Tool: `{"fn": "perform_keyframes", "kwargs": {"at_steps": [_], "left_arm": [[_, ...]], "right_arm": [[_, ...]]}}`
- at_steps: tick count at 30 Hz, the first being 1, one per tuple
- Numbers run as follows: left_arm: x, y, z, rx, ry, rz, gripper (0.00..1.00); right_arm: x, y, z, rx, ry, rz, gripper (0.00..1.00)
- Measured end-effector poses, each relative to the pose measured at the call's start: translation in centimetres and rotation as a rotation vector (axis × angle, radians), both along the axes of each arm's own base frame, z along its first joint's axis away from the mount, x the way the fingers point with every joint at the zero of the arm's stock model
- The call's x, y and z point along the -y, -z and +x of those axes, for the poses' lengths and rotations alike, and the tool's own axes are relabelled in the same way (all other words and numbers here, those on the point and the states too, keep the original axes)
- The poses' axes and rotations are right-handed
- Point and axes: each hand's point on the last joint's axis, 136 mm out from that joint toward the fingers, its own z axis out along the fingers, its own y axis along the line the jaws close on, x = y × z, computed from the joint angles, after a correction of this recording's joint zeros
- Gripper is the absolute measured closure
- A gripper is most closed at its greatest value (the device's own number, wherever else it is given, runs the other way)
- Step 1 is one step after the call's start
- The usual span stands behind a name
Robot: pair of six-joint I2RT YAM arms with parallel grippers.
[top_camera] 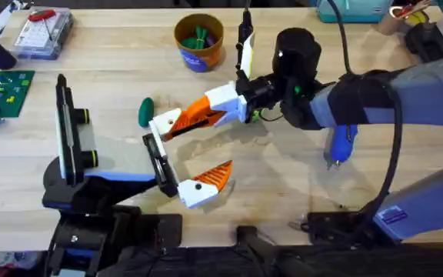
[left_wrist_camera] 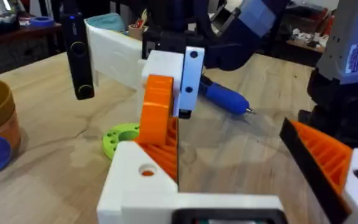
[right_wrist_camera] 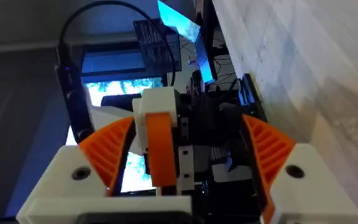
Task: Pick up the gripper from the table and insert it into the empty holder that is missing its gripper. Then pick up a screw, insert it into the mounting hole, and use the screwdriver to tighten it. Finally, clean up the table by picking up the vegetable and placing it into the bucket.
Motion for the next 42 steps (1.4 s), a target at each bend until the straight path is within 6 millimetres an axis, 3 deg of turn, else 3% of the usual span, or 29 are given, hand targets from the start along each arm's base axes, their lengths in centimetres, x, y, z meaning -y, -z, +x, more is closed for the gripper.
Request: {"fn": "perform_keyframes", "kwargs": {"at_steps": [21, 22, 23, 28, 29, 31, 42], "left_arm": [[0.0, 0.0, 0.0, 0.0, 0.0, 0.0, 0.01], [0.0, 0.0, 0.0, 0.0, 0.0, 0.0, 0.01], [0.0, 0.0, 0.0, 0.002, 0.0, 0.0, 0.01], [0.1, -0.5, -0.2, 0.05, 0.012, 0.005, 0.01], [0.1, -0.5, -0.2, 0.052, 0.016, 0.006, 0.01], [0.2, -0.5, -0.4, 0.05, 0.027, 0.006, 0.01], [0.3, -0.5, -0.5, 0.05, 0.034, 0.006, 0.01]], "right_arm": [[0.0, 0.0, 0.0, 0.0, 0.0, 0.0, 0.993], [0.0, 0.0, 0.0, -0.002, 0.0, -0.001, 0.97], [0.0, 0.0, 0.0, -0.007, 0.001, -0.003, 0.879], [-0.5, 0.9, -0.1, -0.037, 0.01, -0.027, 0.151], [-0.5, 1.0, 0.0, -0.04, 0.013, -0.029, 0.056], [-0.6, 1.1, 0.0, -0.042, 0.015, -0.031, 0.014], [-0.7, 1.1, -0.1, -0.042, 0.013, -0.031, 0.014]]}}
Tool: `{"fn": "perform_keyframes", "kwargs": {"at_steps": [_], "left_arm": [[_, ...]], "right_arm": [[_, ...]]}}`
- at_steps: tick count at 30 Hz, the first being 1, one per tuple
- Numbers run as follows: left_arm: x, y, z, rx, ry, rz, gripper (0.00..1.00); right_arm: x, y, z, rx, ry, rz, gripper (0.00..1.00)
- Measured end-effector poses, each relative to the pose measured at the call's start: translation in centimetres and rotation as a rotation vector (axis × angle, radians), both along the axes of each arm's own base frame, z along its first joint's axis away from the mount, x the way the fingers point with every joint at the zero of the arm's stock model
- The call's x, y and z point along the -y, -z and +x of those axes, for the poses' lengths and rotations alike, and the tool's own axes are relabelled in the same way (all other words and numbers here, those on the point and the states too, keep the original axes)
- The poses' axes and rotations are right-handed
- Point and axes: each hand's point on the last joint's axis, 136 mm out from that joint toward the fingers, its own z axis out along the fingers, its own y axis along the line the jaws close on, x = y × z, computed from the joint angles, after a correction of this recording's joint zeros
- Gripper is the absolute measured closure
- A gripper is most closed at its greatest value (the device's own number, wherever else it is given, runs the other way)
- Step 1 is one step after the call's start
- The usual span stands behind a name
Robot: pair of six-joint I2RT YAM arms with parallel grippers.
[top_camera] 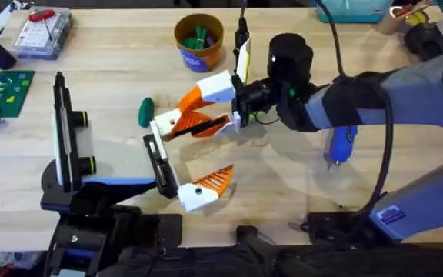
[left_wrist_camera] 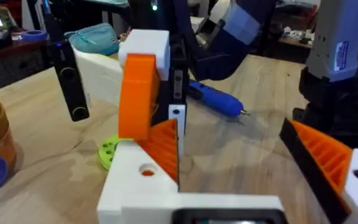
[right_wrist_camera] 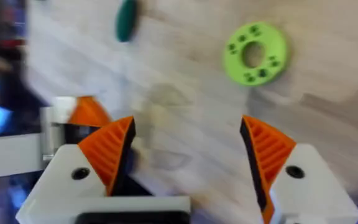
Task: Pick up the gripper from the table and insert it into the empty holder that is missing its gripper. Then pick up a screw, insert it into the mounting hole, and use the screwdriver to tighten it. Finally, clean up the table by picking up the vegetable and placing it into the bucket.
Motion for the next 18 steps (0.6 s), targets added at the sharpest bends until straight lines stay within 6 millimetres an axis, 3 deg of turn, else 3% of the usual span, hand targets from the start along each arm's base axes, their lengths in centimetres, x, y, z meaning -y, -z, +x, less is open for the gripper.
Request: {"fn": "perform_keyframes", "kwargs": {"at_steps": [8, 18], "left_arm": [[0.0, 0.0, 0.0, 0.0, 0.0, 0.0, 0.01], [0.0, 0.0, 0.0, 0.0, 0.0, 0.0, 0.01]], "right_arm": [[1.6, -0.8, 1.2, 0.021, 0.051, -0.015, 0.014], [8.4, -4.4, 3.4, 0.083, 0.237, -0.175, 0.014]]}}
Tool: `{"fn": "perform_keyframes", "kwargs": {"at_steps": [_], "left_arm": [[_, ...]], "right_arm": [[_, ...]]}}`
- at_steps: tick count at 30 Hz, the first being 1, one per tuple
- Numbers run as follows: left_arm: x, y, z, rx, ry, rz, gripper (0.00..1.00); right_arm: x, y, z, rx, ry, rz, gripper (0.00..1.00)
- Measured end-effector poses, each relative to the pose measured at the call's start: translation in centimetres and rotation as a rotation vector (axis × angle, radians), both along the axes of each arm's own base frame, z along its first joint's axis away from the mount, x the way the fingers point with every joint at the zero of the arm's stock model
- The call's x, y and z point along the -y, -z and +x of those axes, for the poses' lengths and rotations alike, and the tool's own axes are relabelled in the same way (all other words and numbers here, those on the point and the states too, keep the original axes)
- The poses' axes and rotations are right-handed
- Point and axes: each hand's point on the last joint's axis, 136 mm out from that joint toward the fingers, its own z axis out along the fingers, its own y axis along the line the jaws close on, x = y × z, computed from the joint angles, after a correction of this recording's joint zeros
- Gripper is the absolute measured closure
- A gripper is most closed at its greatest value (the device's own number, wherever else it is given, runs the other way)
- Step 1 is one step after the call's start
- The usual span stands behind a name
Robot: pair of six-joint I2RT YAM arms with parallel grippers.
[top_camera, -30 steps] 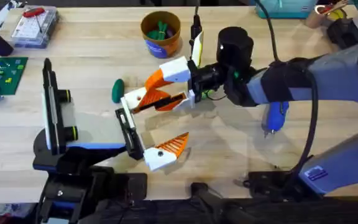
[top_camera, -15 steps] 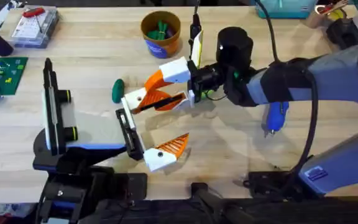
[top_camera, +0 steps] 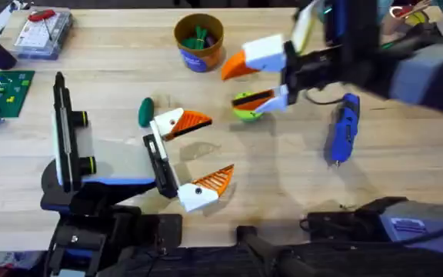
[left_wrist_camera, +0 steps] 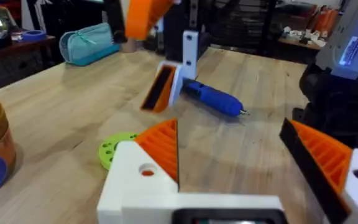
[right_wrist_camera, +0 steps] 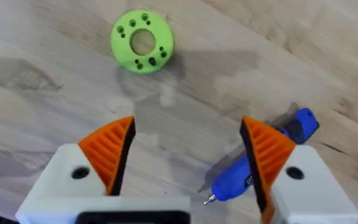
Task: Pick up the gripper from the table and insert it into the empty holder that is missing its gripper. Then pick up a screw, insert it into the mounting hole, and use the screwdriver to tighten it. Finally, clean up the table by picking up the vegetable and placing it into the bucket.
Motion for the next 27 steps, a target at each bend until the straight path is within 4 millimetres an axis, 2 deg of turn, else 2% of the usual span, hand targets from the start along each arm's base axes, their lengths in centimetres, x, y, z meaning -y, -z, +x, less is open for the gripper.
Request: {"fn": "perform_keyframes", "kwargs": {"at_steps": [3, 7, 11, 15, 20, 27], "left_arm": [[0.0, 0.0, 0.0, 0.0, 0.0, 0.0, 0.01], [0.0, 0.0, 0.0, 0.0, 0.0, 0.0, 0.01], [0.0, 0.0, 0.0, 0.0, 0.0, 0.0, 0.01], [0.0, 0.0, 0.0, 0.0, 0.0, 0.0, 0.01], [0.0, 0.0, 0.0, 0.0, 0.0, 0.0, 0.01], [0.0, 0.0, 0.0, 0.0, 0.0, 0.0, 0.01]], "right_arm": [[2.5, 0.1, 0.2, 0.026, 0.081, -0.164, 0.015], [5.4, -0.4, 0.3, 0.17, 0.122, -0.411, 0.014], [8.1, -1.0, 0.5, 0.302, 0.113, -0.641, 0.014], [10.3, -0.4, 0.5, 0.427, 0.072, -0.894, 0.014], [11.6, 0.6, -0.2, 0.554, -0.012, -1.15, 0.014], [11.6, 0.5, 0.2, 0.657, -0.038, -1.255, 0.014]]}}
